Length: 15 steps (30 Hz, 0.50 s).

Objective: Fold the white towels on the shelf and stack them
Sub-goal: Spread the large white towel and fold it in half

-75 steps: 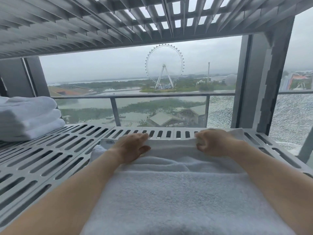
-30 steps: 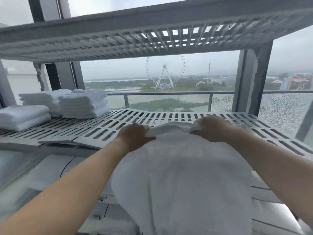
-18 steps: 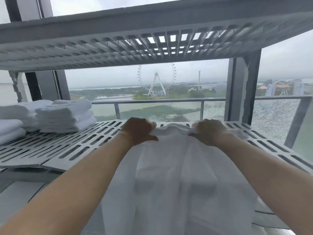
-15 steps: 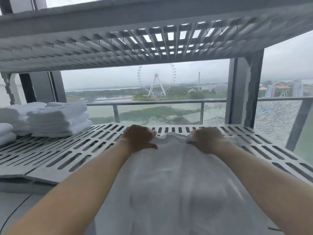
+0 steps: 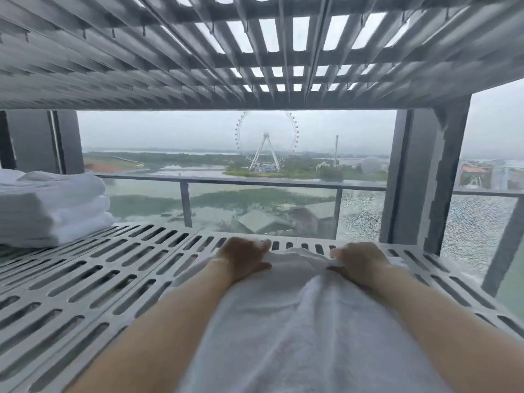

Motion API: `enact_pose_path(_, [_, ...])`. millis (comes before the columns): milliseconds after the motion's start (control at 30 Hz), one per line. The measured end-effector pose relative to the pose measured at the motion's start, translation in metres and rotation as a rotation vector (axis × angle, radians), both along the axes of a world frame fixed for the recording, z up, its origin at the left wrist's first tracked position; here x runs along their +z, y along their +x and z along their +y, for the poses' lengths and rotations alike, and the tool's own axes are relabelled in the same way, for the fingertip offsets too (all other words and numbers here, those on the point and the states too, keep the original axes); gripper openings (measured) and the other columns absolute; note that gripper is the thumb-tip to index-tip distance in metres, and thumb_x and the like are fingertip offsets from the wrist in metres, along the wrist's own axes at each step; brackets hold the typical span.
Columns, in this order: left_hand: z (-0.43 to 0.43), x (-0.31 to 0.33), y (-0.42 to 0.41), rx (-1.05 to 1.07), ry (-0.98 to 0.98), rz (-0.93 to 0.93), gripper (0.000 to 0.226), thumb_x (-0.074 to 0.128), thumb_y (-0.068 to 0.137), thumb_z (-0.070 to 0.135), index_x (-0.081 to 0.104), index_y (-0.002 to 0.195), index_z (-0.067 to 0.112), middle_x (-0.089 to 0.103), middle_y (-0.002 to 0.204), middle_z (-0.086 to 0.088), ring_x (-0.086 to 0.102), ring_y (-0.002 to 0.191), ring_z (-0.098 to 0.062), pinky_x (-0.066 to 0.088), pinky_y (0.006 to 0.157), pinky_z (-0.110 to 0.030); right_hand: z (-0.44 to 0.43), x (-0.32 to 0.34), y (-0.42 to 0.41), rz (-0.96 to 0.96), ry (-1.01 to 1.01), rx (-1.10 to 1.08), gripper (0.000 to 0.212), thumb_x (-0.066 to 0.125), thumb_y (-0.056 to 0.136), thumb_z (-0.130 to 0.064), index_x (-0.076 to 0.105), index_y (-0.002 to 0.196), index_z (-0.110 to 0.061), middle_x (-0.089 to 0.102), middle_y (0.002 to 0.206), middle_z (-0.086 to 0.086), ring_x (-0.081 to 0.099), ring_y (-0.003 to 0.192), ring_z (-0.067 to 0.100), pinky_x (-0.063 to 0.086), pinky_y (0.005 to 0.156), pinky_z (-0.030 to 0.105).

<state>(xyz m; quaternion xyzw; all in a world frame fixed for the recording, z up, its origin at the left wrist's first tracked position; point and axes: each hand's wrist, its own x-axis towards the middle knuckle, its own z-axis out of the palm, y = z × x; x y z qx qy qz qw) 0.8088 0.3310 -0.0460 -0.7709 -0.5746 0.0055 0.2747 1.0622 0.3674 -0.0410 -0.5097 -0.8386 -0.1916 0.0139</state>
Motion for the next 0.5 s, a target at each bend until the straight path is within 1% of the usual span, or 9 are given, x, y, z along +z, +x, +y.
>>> enact_pose_path(33, [0.005,-0.001,0.003,-0.014,-0.01,-0.023,0.043,0.037,0.096,0.042,0.039,0.122,0.008,0.055,0.118,-0.013,0.056,0.106,-0.032,0.044,0.082,-0.04,0.007,0.001,0.001,0.011,-0.001,-0.009,0.038,0.037,0.093,-0.053,0.056,0.104,-0.022,0.064,0.111,0.005,0.06,0.102,0.025,0.04,0.076,0.031])
enact_pose_path(100, [0.012,-0.006,0.008,-0.075,-0.079,-0.088,0.033,0.033,0.096,0.03,0.039,0.118,0.005,0.049,0.118,-0.015,0.052,0.107,-0.032,0.044,0.086,-0.042,0.015,0.001,0.0,0.077,-0.041,-0.041,0.021,0.044,0.091,-0.04,0.051,0.102,-0.023,0.063,0.111,0.005,0.06,0.102,0.025,0.04,0.076,0.03])
enact_pose_path(133, [0.013,-0.01,0.01,-0.103,-0.114,-0.099,0.03,0.033,0.095,0.025,0.041,0.116,0.005,0.048,0.117,-0.015,0.051,0.107,-0.032,0.045,0.086,-0.043,0.017,0.0,-0.002,0.108,-0.06,-0.054,0.02,0.044,0.088,-0.034,0.049,0.104,-0.022,0.063,0.111,0.006,0.059,0.102,0.025,0.041,0.076,0.03])
enact_pose_path(200, [0.013,-0.014,0.01,-0.126,-0.151,-0.072,0.027,0.034,0.094,0.017,0.043,0.116,0.004,0.048,0.117,-0.014,0.05,0.109,-0.03,0.043,0.085,-0.042,0.018,-0.005,-0.008,0.129,-0.069,-0.033,0.025,0.042,0.083,-0.029,0.049,0.106,-0.02,0.063,0.109,0.007,0.059,0.099,0.026,0.042,0.077,0.031])
enact_pose_path(267, [0.013,-0.015,0.005,-0.139,-0.147,-0.066,0.027,0.034,0.094,0.014,0.043,0.117,0.006,0.047,0.119,-0.012,0.05,0.109,-0.029,0.044,0.085,-0.041,0.017,-0.008,-0.011,0.145,-0.058,-0.005,0.022,0.04,0.084,-0.026,0.051,0.101,-0.019,0.064,0.105,0.008,0.06,0.096,0.027,0.042,0.076,0.033])
enact_pose_path(333, [0.016,-0.014,-0.004,-0.158,-0.128,-0.069,0.024,0.032,0.096,0.016,0.043,0.116,0.009,0.048,0.116,-0.01,0.053,0.106,-0.03,0.044,0.082,-0.041,0.019,-0.008,-0.011,0.16,-0.015,-0.01,0.018,0.039,0.086,-0.023,0.052,0.097,-0.018,0.064,0.106,0.007,0.059,0.097,0.026,0.039,0.073,0.032])
enact_pose_path(400, [0.02,-0.011,-0.016,-0.155,-0.134,-0.057,0.023,0.029,0.099,0.024,0.041,0.116,0.012,0.051,0.114,-0.009,0.055,0.103,-0.029,0.043,0.08,-0.039,0.022,-0.008,-0.009,0.137,0.022,-0.039,0.018,0.035,0.089,-0.022,0.052,0.097,-0.018,0.062,0.111,0.005,0.057,0.102,0.025,0.037,0.078,0.032])
enact_pose_path(467, [0.027,-0.008,-0.022,-0.148,-0.13,0.0,0.028,0.028,0.101,0.03,0.038,0.119,0.012,0.052,0.118,-0.01,0.054,0.106,-0.029,0.042,0.084,-0.038,0.028,-0.008,-0.009,0.026,0.015,-0.091,0.028,0.03,0.094,-0.02,0.052,0.111,-0.016,0.056,0.122,0.006,0.051,0.113,0.023,0.036,0.09,0.035])
enact_pose_path(500, [0.031,-0.006,-0.022,-0.148,-0.122,0.044,0.03,0.027,0.101,0.032,0.038,0.12,0.012,0.051,0.12,-0.01,0.052,0.108,-0.028,0.041,0.087,-0.038,0.032,-0.007,-0.009,-0.046,-0.004,-0.138,0.031,0.029,0.096,-0.019,0.049,0.119,-0.014,0.052,0.126,0.007,0.047,0.118,0.023,0.034,0.095,0.038])
